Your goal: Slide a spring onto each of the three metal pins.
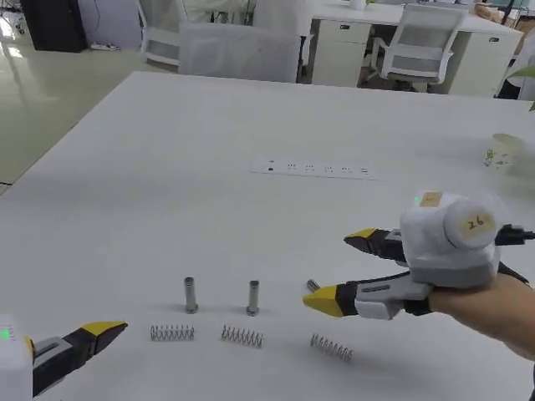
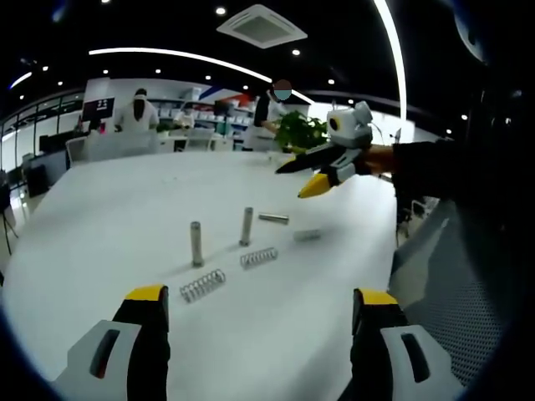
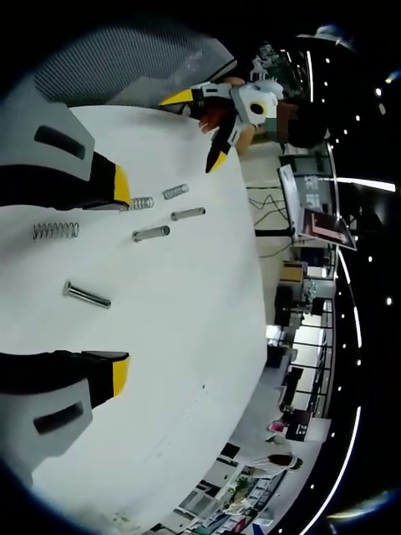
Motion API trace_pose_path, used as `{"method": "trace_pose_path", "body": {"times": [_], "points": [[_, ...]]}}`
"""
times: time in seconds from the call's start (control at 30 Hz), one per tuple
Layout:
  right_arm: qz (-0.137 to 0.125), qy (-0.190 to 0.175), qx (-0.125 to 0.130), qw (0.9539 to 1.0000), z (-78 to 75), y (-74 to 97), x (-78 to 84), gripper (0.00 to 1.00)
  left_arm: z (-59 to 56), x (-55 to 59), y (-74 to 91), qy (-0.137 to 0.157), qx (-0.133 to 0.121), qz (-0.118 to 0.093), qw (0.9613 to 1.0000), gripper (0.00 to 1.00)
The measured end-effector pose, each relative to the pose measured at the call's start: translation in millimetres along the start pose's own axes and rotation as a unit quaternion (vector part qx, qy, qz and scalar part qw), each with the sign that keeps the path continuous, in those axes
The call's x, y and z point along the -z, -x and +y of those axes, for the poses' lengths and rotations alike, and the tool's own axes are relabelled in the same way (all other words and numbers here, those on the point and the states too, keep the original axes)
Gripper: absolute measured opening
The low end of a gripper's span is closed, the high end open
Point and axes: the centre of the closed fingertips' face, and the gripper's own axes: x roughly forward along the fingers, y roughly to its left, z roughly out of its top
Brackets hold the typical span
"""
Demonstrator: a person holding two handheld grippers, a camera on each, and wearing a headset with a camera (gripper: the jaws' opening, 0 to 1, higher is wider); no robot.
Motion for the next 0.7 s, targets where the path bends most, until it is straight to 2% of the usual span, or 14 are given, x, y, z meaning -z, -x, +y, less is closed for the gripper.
{"method": "trace_pose_path", "body": {"times": [0.47,0.7], "points": [[0.069,-0.026,0.008,0.9973,-12.1,-19.0,27.4,0.56,-0.9,1.9,-3.1,0.001,0.005,0.004,1.0000,0.87],[0.110,-0.043,0.016,0.9928,-16.4,-27.3,42.0,0.48,-1.5,2.3,-5.7,0.000,0.008,0.007,0.9999,0.87]]}}
